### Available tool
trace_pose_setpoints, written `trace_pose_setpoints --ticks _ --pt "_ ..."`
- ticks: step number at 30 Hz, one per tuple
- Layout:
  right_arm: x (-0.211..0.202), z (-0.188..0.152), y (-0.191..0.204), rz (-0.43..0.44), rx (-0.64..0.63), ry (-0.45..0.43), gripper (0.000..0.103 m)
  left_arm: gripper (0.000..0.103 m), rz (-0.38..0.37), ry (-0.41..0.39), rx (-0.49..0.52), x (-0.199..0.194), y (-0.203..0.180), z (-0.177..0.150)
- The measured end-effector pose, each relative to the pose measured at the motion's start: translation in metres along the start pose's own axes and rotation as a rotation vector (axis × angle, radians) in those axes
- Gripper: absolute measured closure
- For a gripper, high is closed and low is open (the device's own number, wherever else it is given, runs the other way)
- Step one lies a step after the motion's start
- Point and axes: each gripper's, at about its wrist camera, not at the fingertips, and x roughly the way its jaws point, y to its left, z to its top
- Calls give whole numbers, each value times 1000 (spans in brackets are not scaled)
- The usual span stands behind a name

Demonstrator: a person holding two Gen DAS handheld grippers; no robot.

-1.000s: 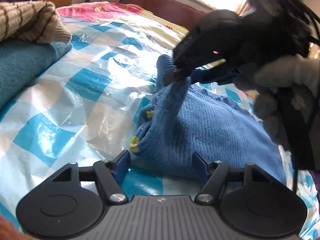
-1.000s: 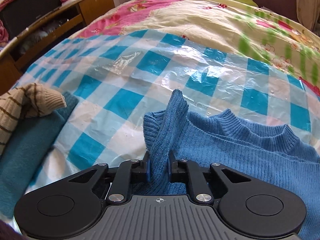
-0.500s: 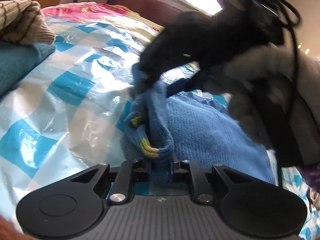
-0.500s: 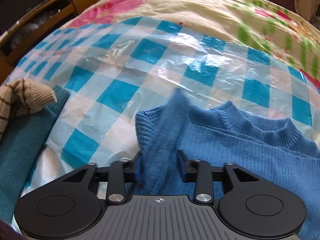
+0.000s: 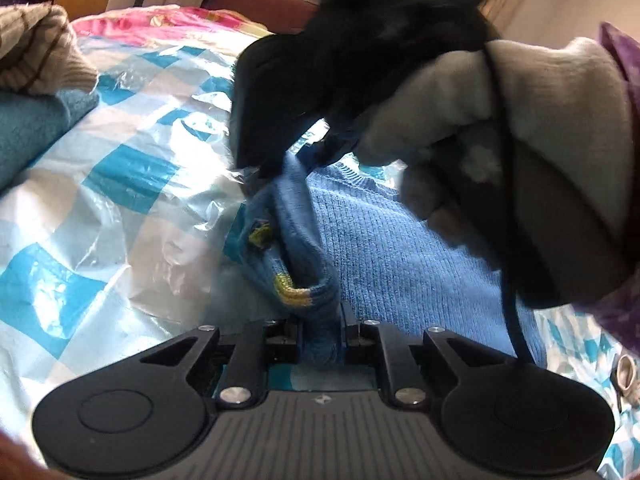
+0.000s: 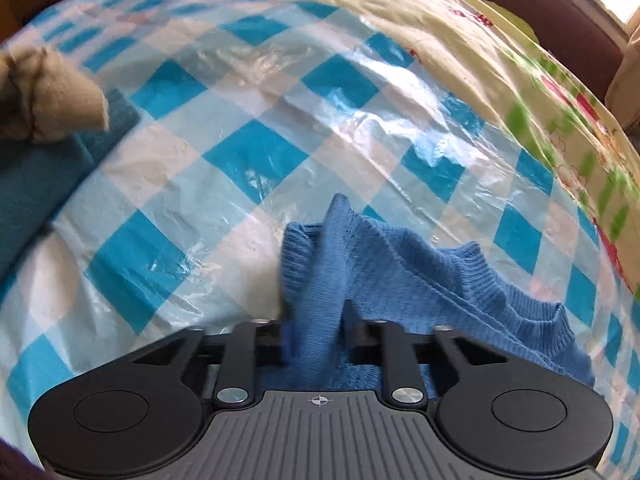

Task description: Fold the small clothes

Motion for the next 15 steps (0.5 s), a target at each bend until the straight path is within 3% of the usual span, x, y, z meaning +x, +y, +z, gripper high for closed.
trace_pose_setpoints --ticks 7,11,15 --pt "-51 -25 -69 144 162 -127 91 84 -38 -4 16 -11 -27 2" --pt "-77 -50 -129 204 280 -193 91 84 -107 -3 64 -9 -72 12" --pt "-94 -82 -192 228 393 -239 91 84 -176 18 176 10 -128 13"
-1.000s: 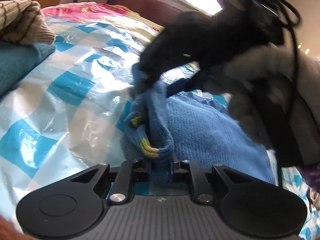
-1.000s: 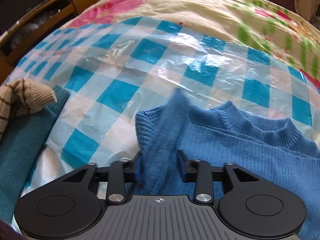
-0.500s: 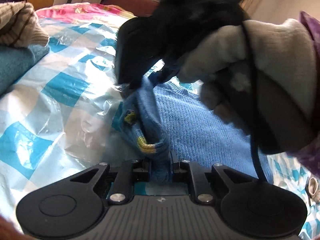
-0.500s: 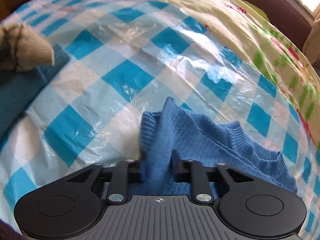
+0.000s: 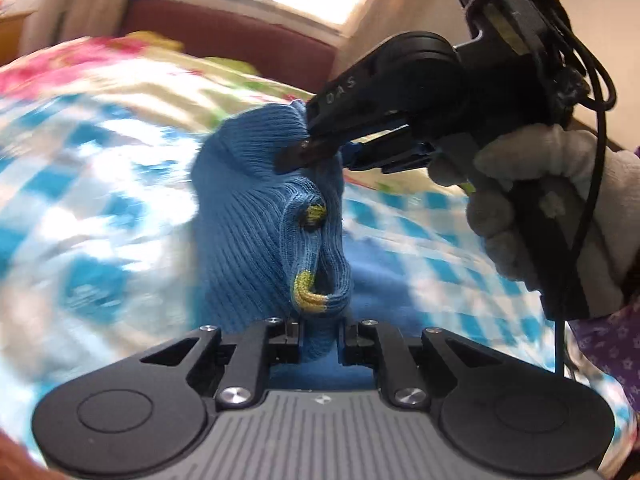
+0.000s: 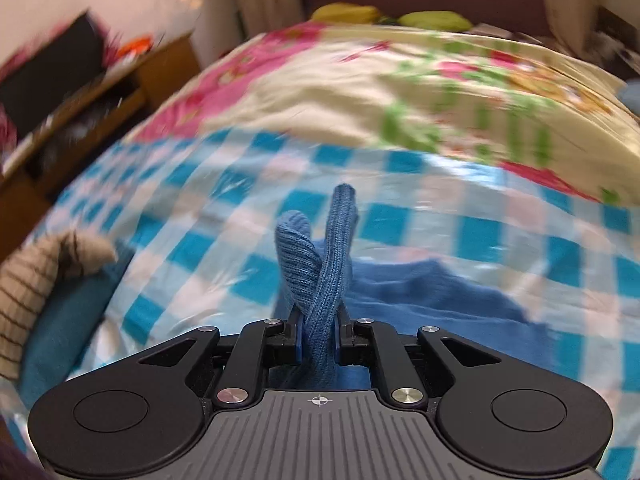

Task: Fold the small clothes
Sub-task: 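Lift the held edge with both grippers and fold it over the sweater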

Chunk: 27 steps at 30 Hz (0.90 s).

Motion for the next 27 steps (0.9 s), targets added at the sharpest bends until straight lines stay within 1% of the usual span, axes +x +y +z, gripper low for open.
trace_pose_setpoints --ticks 2,4,7,10,14,16,20,22,23,24,25,26,27 --pt "-11 -6 -32 0 52 -19 91 84 -18 23 42 17 -21 -1" --pt "-16 -15 -61 -11 100 -28 91 84 -18 53 85 35 -38 -5" --pt "-10 -32 -97 -18 181 -22 91 84 -10 112 124 62 -60 -12" --pt "-5 -49 -124 -9 241 -19 91 84 2 139 181 79 -78 -18" --pt "-11 -61 -150 39 308 -59 91 84 4 145 222 88 -90 -17" --pt "-14 -67 -159 50 329 -84 91 84 19 146 260 92 -96 -22" --pt "-5 -79 -169 15 350 -72 91 83 54 203 309 103 -109 -35" --pt "-2 -84 -177 16 370 -66 90 79 70 213 324 108 -116 -35" --pt "-1 -85 -180 23 378 -70 88 74 71 214 332 108 -118 -35" --pt "-1 -86 -183 25 386 -72 83 67 68 215 339 107 -120 -36" --pt "0 -86 -187 29 395 -65 83 64 57 218 343 105 -121 -36" --pt "0 -86 -191 40 402 -58 83 58 44 222 350 103 -123 -37" --pt "0 -87 -194 43 411 -59 82 55 33 224 363 102 -124 -39"
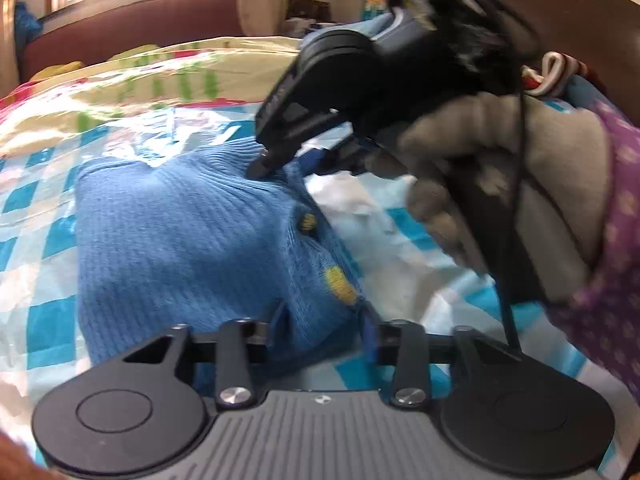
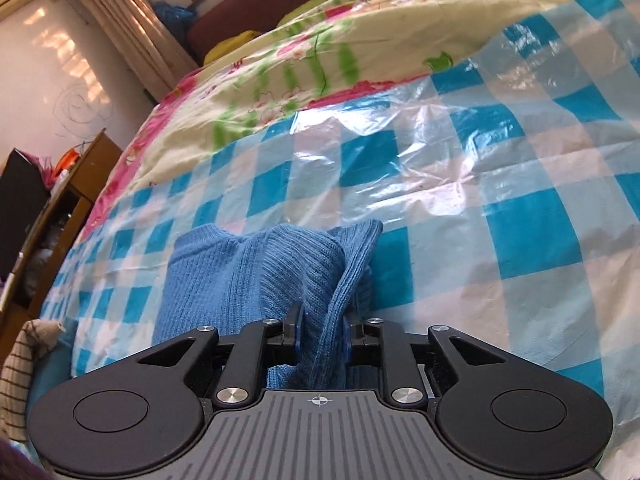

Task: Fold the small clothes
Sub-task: 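Lift the held edge with both grippers and fold it over the sweater, then lower the folded edge onto the sweater and open both grippers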

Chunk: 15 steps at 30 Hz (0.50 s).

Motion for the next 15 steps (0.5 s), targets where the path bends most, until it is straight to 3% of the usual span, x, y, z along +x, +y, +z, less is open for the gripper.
trace_pose_setpoints --ticks 5,9,15 --pt "-21 -7 -4 -19 -7 -42 79 51 -42 16 72 -21 -12 -19" --pt "-53 -27 -3 -26 -18 -89 79 51 -71 30 24 -43 7 -30" --pt "-83 -72 13 89 -51 -65 79 51 27 -15 -44 -64 38 -28"
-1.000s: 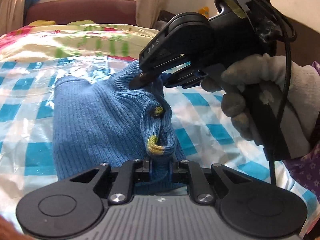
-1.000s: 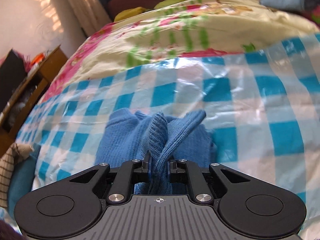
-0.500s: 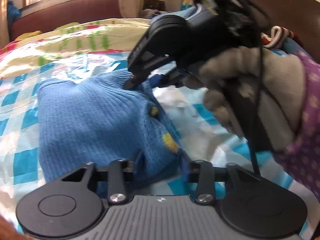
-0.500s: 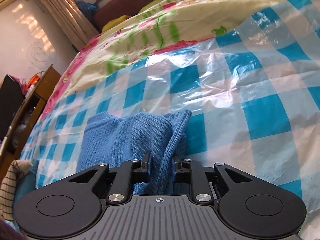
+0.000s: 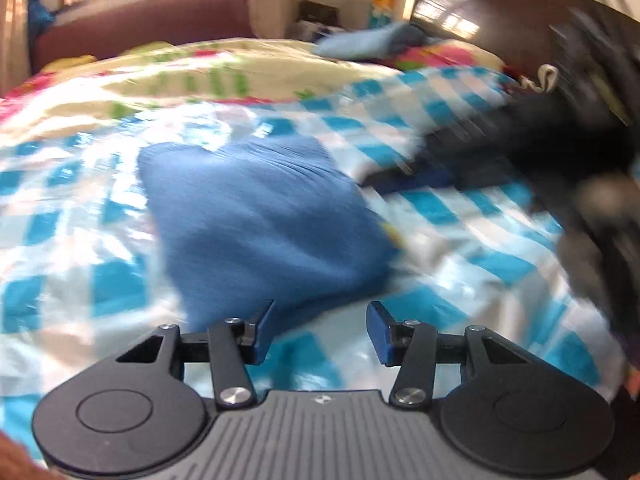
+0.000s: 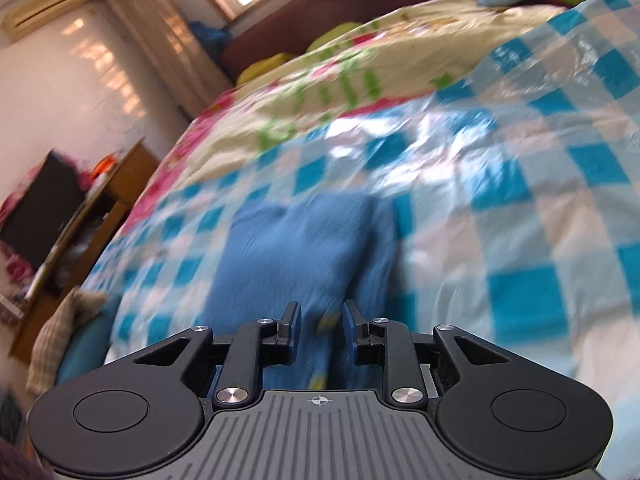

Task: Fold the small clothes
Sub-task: 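Lower the folded edge onto the sweater and open both grippers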

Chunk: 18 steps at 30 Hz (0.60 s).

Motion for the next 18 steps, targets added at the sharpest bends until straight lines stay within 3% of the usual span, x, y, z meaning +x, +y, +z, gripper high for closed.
trace_pose_setpoints --ticks 2,4,6,8,13,16,18 --pt "3 -10 4 17 -13 31 79 50 34 -5 -16 1 9 5" --pt "11 -16 6 -20 -34 58 80 50 72 -9 -9 9 18 8" --pt "19 -20 0 -57 -15 88 95 50 126 -3 -9 17 26 9" --pt "18 -26 -10 -56 40 93 96 50 174 7 -38 21 37 9" --pt "19 -45 -23 -60 93 114 97 49 165 73 -158 29 65 -1" --pt "9 -41 -16 -57 70 111 87 49 173 47 -117 21 61 3" --pt "-2 -35 -7 -90 26 97 86 49 177 18 -92 14 60 10"
